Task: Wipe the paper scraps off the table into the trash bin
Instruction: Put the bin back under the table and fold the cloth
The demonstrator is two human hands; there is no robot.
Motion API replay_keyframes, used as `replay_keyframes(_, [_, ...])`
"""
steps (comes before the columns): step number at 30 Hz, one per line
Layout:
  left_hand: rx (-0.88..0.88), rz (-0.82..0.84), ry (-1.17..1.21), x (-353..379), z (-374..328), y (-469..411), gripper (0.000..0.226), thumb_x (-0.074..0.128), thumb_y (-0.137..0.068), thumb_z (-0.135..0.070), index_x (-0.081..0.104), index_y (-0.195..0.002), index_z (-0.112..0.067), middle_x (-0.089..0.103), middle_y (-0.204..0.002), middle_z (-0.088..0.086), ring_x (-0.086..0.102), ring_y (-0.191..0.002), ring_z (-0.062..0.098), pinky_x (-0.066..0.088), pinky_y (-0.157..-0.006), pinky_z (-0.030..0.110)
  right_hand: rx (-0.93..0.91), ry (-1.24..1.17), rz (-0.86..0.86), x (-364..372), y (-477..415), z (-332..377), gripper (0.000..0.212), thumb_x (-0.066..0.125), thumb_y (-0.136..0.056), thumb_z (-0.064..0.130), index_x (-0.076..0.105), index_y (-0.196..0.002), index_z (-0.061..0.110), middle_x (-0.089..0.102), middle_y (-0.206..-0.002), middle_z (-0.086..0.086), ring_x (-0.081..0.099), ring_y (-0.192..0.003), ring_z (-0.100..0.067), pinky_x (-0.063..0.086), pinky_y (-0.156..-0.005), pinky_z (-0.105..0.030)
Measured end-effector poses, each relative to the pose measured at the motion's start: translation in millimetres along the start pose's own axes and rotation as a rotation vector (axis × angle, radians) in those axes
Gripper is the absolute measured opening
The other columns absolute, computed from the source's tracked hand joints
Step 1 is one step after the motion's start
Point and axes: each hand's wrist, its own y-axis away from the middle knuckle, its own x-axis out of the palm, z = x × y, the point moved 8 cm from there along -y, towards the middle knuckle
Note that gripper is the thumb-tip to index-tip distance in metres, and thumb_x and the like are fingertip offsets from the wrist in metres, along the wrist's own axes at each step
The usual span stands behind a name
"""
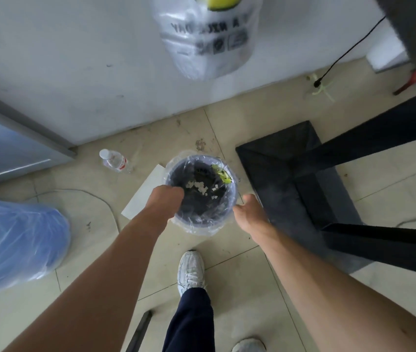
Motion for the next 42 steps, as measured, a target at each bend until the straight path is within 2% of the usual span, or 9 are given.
replay_keyframes(8, [0.169, 0.006, -0.138, -9, -44, 135, 0.037, 0.052, -0.092, -0.013, 0.062, -0.126, -0.006, 0.065, -0.113, 0.01, 0.06, -0.098, 0.024, 0.054, -0.097, 0.047, -0.175, 0.038, 0.009, -86, 130, 21, 0.056, 0.045, -0.1, 0.031, 0.027, -0.151, 0.018, 0.05, -0.146, -0.012, 0.054, -0.126, -0.031, 0.044, -0.103, -0.043])
replay_keyframes(13, [0.252, -0.003, -0.158, -31, -75, 245, 0.017, 0.052, -0.088, -0.008, 0.068, -0.092, -0.002, 0.06, -0.078, 0.009, 0.054, -0.071, 0.022, 0.043, -0.06, 0.028, -0.266, 0.042, 0.041, -131, 230, 36, 0.053, 0.046, -0.099, 0.033, 0.034, -0.148, 0.019, 0.052, -0.144, -0.009, 0.053, -0.126, -0.028, 0.044, -0.102, -0.038])
replay_keyframes(16, [0.296, 0.024, -0.136, -45, -111, 305, 0.012, 0.052, -0.087, -0.014, 0.064, -0.087, -0.014, 0.063, -0.086, 0.007, 0.06, -0.079, 0.025, 0.052, -0.073, 0.036, -0.327, -0.001, 0.016, -162, 286, 55, 0.05, 0.046, -0.099, 0.032, 0.039, -0.146, 0.018, 0.051, -0.144, -0.009, 0.051, -0.128, -0.028, 0.041, -0.104, -0.039])
replay_keyframes(19, [0.311, 0.055, -0.039, -60, -147, 369, 0.01, 0.05, -0.078, -0.019, 0.058, -0.076, -0.016, 0.06, -0.083, 0.008, 0.055, -0.069, 0.023, 0.042, -0.064, 0.032, -0.393, -0.055, -0.04, -197, 339, 76, 0.047, 0.045, -0.099, 0.031, 0.045, -0.143, 0.014, 0.054, -0.14, -0.01, 0.051, -0.126, -0.029, 0.041, -0.104, -0.039])
replay_keyframes(25, [0.479, 0.02, -0.042, -73, -222, 496, 0.013, 0.051, -0.094, -0.007, 0.058, -0.084, -0.012, 0.06, -0.079, 0.008, 0.055, -0.064, 0.023, 0.037, -0.056, 0.026, -0.545, -0.068, -0.196, -282, 429, 94, 0.039, 0.045, -0.101, 0.033, 0.053, -0.133, 0.013, 0.06, -0.13, -0.011, 0.056, -0.12, -0.032, 0.044, -0.1, -0.04])
replay_keyframes(29, [0.646, 0.013, -0.134, -48, -290, 567, 0.023, 0.05, -0.099, -0.011, 0.054, -0.077, -0.017, 0.063, -0.082, 0.004, 0.06, -0.065, 0.016, 0.048, -0.06, 0.026, -0.562, -0.076, -0.334, -360, 466, 81, 0.04, 0.041, -0.099, 0.036, 0.054, -0.132, 0.018, 0.06, -0.133, -0.007, 0.053, -0.123, -0.029, 0.04, -0.097, -0.036])
replay_keyframes(33, [0.726, 0.063, -0.163, -7, -341, 633, 0.021, 0.041, -0.093, -0.007, 0.046, -0.076, -0.017, 0.048, -0.064, 0.003, 0.046, -0.039, 0.01, 0.034, -0.043, 0.018, -0.56, -0.098, -0.478, -436, 508, 53, 0.031, 0.04, -0.096, 0.036, 0.057, -0.118, 0.022, 0.065, -0.113, -0.007, 0.059, -0.112, -0.031, 0.043, -0.085, -0.037])
replay_keyframes(39, [0.891, 0.213, -0.303, 78, -396, 720, 0.028, 0.045, -0.101, -0.011, 0.047, -0.073, -0.018, 0.048, -0.066, 0.001, 0.043, -0.056, 0.011, 0.028, -0.052, 0.022, -0.475, -0.074, -0.703, -543, 567, -13, 0.042, 0.039, -0.096, 0.037, 0.05, -0.133, 0.02, 0.064, -0.124, -0.01, 0.059, -0.112, -0.033, 0.048, -0.091, -0.042])
replay_keyframes(42, [0.991, 0.23, -0.365, 111, -418, 761, 0.008, 0.058, -0.085, -0.019, 0.054, -0.078, -0.019, 0.055, -0.07, 0.0, 0.051, -0.053, 0.009, 0.038, -0.052, 0.022, -0.421, -0.074, -0.813, -585, 594, -47, 0.042, 0.04, -0.099, 0.035, 0.05, -0.135, 0.017, 0.06, -0.129, -0.012, 0.056, -0.117, -0.033, 0.044, -0.093, -0.04])
